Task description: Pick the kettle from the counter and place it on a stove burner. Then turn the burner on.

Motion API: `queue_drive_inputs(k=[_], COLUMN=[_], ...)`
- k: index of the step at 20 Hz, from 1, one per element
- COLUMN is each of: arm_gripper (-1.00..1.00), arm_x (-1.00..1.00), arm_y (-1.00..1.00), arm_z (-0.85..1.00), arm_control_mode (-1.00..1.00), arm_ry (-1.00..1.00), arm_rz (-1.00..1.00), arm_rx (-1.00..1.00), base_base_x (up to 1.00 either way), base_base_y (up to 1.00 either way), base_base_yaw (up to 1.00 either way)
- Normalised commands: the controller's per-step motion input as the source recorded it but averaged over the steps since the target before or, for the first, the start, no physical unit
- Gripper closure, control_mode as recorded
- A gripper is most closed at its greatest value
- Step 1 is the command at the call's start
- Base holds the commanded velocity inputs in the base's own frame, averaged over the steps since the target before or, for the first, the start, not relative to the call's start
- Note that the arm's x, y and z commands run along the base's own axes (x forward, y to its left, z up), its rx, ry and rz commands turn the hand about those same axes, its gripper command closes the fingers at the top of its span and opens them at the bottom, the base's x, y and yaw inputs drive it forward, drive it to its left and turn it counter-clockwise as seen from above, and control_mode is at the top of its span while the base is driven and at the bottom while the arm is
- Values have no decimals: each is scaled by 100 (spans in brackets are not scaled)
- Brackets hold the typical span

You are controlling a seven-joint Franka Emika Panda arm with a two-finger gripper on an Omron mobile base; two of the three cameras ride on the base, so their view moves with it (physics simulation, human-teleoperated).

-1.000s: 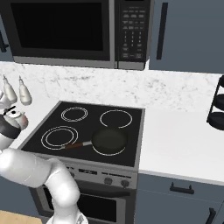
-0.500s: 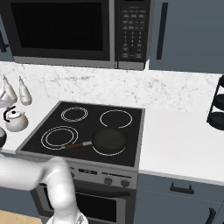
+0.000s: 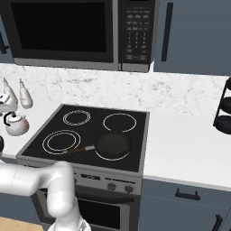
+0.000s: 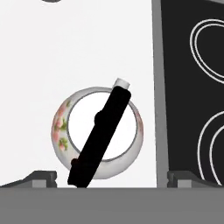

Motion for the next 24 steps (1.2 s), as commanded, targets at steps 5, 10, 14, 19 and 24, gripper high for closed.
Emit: queue_drive_inputs(k=[5, 10, 14, 19, 24], arm_gripper=[100, 100, 100, 100, 100], arm_x=[23, 0, 0, -6, -13], arm_y=[3, 0, -7, -43, -77], arm_z=[-21, 0, 0, -1, 12], arm_control_mode=[-100, -100, -100, -100, -100], arm_ry=[0, 0, 0, -4, -21], arm_rz=[-3, 0, 0, -3, -9], arm_rx=[0, 0, 0, 0, 3], base_base_x=[0, 0, 0, 0, 0], base_base_y=[0, 0, 0, 0, 0], base_base_yaw=[0, 0, 0, 0, 0])
